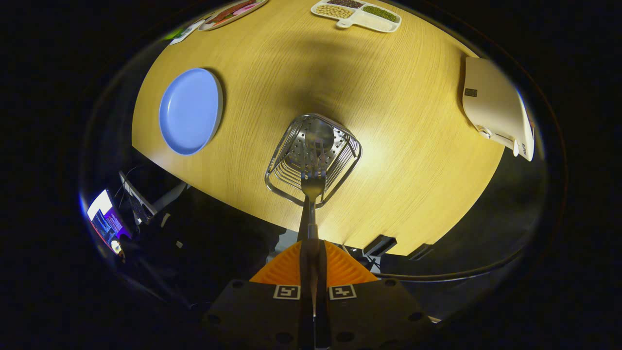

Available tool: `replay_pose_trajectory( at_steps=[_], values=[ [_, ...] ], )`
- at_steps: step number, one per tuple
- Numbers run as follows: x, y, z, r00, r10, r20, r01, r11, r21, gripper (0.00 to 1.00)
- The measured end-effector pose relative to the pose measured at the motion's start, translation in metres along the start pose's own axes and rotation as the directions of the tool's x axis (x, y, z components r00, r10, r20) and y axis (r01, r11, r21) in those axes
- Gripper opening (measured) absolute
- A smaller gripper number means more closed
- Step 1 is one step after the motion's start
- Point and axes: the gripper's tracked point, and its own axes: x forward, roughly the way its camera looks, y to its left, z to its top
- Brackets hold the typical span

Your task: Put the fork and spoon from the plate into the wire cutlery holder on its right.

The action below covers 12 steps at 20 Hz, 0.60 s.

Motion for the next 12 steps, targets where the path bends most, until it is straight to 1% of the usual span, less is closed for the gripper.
replay_pose_trajectory(
  at_steps=[5,6,8,12],
  values=[
    [0.004,-0.001,0.010,0.997,-0.025,-0.077,0.024,1.000,-0.007,0.08],
    [0.004,-0.001,0.015,0.996,-0.024,-0.081,0.024,1.000,-0.005,0.10],
    [0.009,-0.001,0.023,0.997,-0.027,-0.073,0.027,1.000,0.001,0.10],
    [0.009,-0.001,0.029,0.999,-0.019,-0.041,0.019,1.000,0.001,0.13]
  ],
)
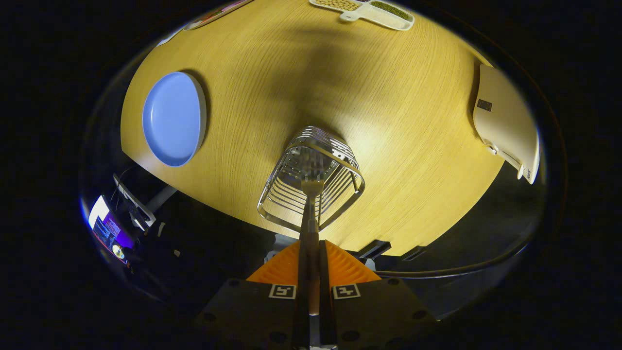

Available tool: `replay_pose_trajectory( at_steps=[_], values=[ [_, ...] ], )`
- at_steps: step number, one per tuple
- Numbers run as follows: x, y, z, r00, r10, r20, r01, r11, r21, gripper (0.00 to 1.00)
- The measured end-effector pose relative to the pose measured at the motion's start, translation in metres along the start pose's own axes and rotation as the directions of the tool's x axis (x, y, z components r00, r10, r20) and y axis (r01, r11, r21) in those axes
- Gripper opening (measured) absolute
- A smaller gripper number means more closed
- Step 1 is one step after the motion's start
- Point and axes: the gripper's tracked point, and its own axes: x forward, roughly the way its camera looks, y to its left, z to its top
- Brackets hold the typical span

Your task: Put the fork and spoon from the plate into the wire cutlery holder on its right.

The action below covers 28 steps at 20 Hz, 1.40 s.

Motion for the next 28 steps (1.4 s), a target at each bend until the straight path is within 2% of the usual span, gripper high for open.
replay_pose_trajectory(
  at_steps=[3,5,7,8,9,10,11,15,16,17,19,23,26,28],
  values=[
    [0.000,-0.002,0.003,0.998,-0.002,0.061,0.003,1.000,-0.014,0.21],
    [-0.005,0.001,0.011,0.989,0.019,0.150,-0.017,1.000,-0.013,0.36],
    [-0.014,0.006,0.018,0.964,0.037,0.265,-0.042,0.999,0.012,0.56],
    [-0.020,0.008,0.021,0.944,0.044,0.327,-0.054,0.998,0.021,0.70],
    [-0.028,0.009,0.024,0.919,0.044,0.391,-0.061,0.998,0.032,0.79],
    [-0.035,0.010,0.026,0.889,0.033,0.456,-0.060,0.997,0.045,0.95],
    [-0.047,0.010,0.028,0.849,0.020,0.527,-0.057,0.997,0.054,0.99],
    [-0.096,0.011,0.022,0.642,-0.052,0.765,-0.031,0.995,0.093,0.97],
    [-0.113,0.009,0.016,0.572,-0.074,0.817,-0.021,0.994,0.105,0.98],
    [-0.125,0.010,0.014,0.523,-0.081,0.849,-0.017,0.994,0.106,0.97],
    [-0.153,0.007,0.004,0.392,-0.104,0.914,0.004,0.994,0.112,0.98],
    [-0.206,0.011,-0.020,0.133,-0.083,0.988,0.009,0.997,0.083,0.98],
    [-0.229,0.010,-0.038,-0.015,-0.052,0.999,0.077,0.996,0.053,0.98],
    [-0.239,0.019,-0.045,-0.082,-0.003,0.997,0.116,0.993,0.013,0.98]
  ],
)
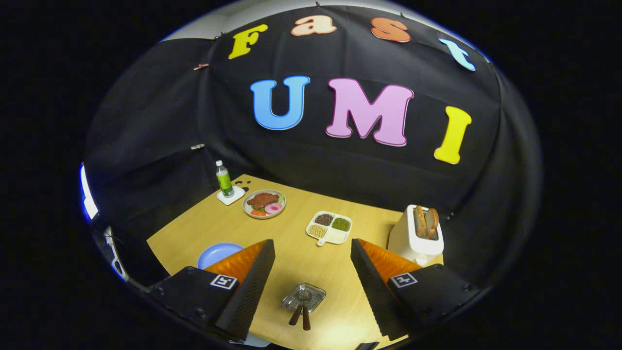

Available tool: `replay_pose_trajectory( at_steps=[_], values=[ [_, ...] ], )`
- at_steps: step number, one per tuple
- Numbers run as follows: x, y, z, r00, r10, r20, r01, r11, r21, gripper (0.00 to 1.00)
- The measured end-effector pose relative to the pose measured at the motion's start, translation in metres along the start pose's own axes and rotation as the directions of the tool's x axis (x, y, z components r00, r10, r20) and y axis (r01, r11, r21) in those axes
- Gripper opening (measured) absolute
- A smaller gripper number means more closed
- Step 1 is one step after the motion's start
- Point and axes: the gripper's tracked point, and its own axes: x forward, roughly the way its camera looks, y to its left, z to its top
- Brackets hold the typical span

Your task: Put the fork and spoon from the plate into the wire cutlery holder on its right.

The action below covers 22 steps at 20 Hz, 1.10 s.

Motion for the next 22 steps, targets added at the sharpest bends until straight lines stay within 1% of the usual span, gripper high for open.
replay_pose_trajectory(
  at_steps=[3,6,10,12,17,22],
  values=[
    [-0.009,0.014,0.011,0.995,0.068,0.079,-0.064,0.997,-0.048,0.98],
    [-0.014,0.025,0.017,0.985,0.120,0.123,-0.114,0.992,-0.055,0.97],
    [-0.020,0.029,0.030,0.972,0.148,0.181,-0.142,0.989,-0.050,0.97],
    [-0.021,0.030,0.032,0.969,0.160,0.189,-0.154,0.987,-0.049,0.97],
    [-0.027,0.030,0.032,0.971,0.152,0.185,-0.140,0.987,-0.078,0.97],
    [-0.032,0.031,0.032,0.975,0.117,0.189,-0.105,0.992,-0.074,0.97]
  ],
)
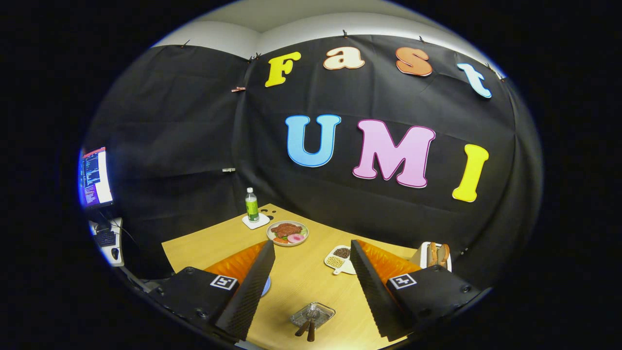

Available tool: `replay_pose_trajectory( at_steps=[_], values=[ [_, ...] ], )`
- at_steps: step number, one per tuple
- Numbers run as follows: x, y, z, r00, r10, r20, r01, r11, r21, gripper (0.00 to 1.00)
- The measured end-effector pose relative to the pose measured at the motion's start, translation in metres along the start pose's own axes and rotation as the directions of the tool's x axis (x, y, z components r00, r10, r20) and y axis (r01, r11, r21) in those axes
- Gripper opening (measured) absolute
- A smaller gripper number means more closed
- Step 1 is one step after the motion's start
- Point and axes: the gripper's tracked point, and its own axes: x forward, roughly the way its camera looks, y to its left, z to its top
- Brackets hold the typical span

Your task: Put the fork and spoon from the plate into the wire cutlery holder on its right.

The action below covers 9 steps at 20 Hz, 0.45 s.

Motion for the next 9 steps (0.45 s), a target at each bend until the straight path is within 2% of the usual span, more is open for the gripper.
replay_pose_trajectory(
  at_steps=[9],
  values=[
    [0.0063,0.0077,0.0069,1.000,-0.006,-0.003,0.006,1.000,-0.005,0.97]
  ],
)
